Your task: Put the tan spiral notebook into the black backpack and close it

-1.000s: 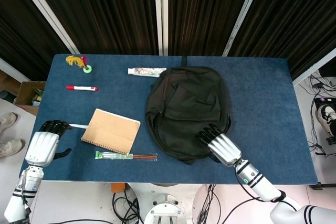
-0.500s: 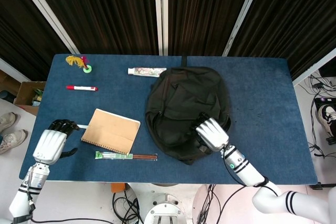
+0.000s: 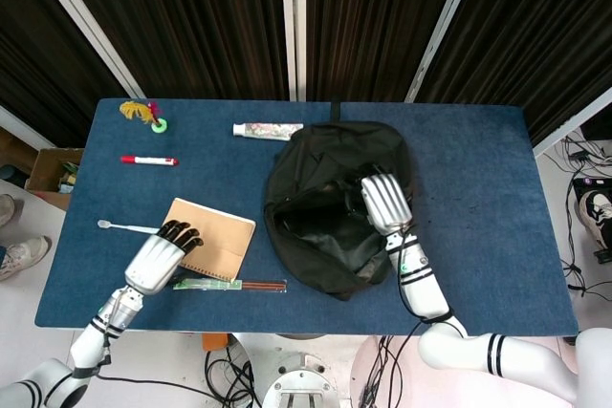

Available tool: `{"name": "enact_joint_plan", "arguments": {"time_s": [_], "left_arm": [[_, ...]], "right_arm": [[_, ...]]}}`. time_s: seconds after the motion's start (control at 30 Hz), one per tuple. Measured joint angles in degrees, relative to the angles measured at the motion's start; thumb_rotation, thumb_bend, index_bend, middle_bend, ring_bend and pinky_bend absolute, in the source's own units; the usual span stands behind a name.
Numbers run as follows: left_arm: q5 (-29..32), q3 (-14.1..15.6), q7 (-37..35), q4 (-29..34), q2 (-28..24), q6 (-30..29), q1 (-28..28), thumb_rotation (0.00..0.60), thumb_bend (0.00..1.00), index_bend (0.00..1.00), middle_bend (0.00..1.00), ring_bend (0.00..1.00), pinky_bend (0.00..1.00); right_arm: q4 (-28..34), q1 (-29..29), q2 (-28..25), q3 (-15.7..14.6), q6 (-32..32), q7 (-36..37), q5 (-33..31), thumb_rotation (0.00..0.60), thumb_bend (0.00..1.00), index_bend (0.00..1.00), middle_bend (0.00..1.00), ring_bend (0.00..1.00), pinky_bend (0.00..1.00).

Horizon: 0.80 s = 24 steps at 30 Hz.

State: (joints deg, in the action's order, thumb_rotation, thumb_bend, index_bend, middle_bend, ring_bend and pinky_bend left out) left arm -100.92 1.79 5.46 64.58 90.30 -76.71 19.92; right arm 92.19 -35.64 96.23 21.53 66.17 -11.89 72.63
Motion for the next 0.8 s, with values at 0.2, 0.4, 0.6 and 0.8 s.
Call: {"name": "enact_joint_plan", "arguments": {"time_s": [0.2, 0.4, 0.6, 0.8], "left_arm": [[2.48, -0.37, 1.92, -0.38, 1.37, 3.17, 1.37, 0.600, 0.11, 0.30, 0.24, 0.20, 0.25], [3.39, -0.29, 3.61, 1.01, 0.54, 4.30, 1.98, 0.600, 0.11, 0.28, 0.23, 0.19, 0.25], [5.81, -0.02, 4.58, 4.55, -1.43, 7.18, 2.31, 0.600, 0.11, 0.27, 0.22, 0.18, 0.25], [6.41, -0.69, 4.29, 2.75, 0.37, 7.85, 3.57, 0.600, 0.11, 0.29, 0.23, 0.18, 0.25]], "right_arm": [[0.03, 0.15, -0.51, -0.47, 1.12, 1.62, -0.32, 0.600, 0.63, 0.67, 0.53, 0.43, 0.27], [-0.48, 0.32, -0.95, -1.06, 2.01, 3.08, -0.21, 0.600, 0.63, 0.67, 0.53, 0.43, 0.27], [-0.75, 0.40, -1.40, -1.37, 2.52, 4.28, -0.25, 0.600, 0.63, 0.67, 0.53, 0.43, 0.26], [-1.22, 0.27, -1.45, -1.93, 2.88, 5.05, -0.21, 0.600, 0.63, 0.66, 0.53, 0.43, 0.24]]}}
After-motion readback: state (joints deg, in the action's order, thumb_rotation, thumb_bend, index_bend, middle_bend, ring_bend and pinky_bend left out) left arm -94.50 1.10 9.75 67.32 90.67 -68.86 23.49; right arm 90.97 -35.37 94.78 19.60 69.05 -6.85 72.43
